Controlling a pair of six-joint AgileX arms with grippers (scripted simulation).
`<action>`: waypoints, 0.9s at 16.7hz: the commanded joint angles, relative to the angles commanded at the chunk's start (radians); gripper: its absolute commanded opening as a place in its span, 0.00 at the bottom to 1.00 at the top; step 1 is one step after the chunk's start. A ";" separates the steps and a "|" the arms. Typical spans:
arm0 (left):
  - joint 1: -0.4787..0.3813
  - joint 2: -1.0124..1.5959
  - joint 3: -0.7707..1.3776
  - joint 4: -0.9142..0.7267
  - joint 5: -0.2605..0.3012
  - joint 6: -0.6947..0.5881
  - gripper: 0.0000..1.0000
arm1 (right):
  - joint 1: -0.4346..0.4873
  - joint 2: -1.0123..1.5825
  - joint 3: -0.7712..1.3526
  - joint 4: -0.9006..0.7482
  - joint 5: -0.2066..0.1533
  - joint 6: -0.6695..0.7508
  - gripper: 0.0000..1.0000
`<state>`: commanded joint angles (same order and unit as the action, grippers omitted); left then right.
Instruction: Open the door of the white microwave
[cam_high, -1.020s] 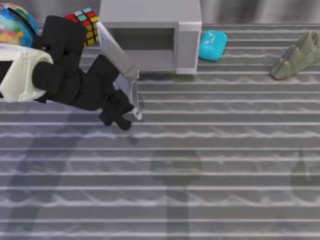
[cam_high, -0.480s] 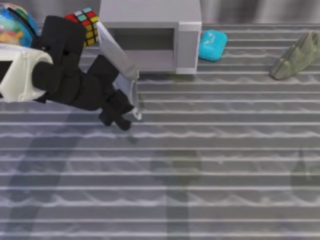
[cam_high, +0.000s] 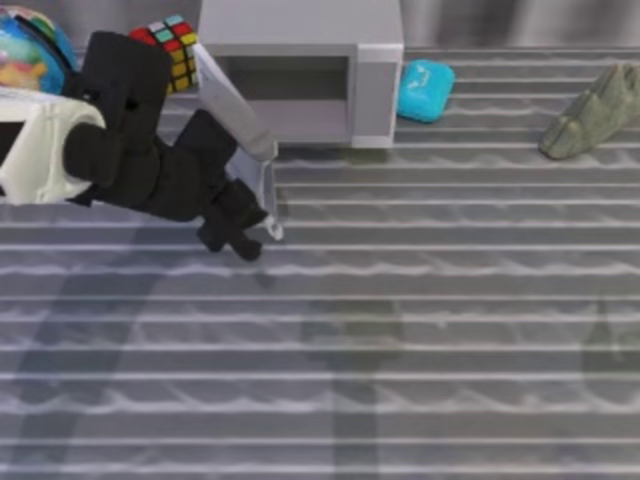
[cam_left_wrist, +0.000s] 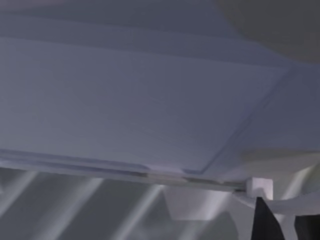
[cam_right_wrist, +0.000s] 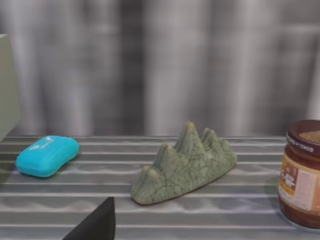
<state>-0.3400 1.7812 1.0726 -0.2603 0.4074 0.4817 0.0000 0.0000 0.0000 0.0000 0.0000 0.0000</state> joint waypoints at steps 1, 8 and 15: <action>-0.006 0.000 -0.004 -0.001 0.006 -0.004 0.00 | 0.000 0.000 0.000 0.000 0.000 0.000 1.00; 0.025 -0.001 0.006 -0.031 0.041 0.066 0.00 | 0.000 0.000 0.000 0.000 0.000 0.000 1.00; 0.036 0.001 0.007 -0.044 0.054 0.089 0.00 | 0.000 0.000 0.000 0.000 0.000 0.000 1.00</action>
<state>-0.3037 1.7818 1.0796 -0.3045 0.4613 0.5710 0.0000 0.0000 0.0000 0.0000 0.0000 0.0000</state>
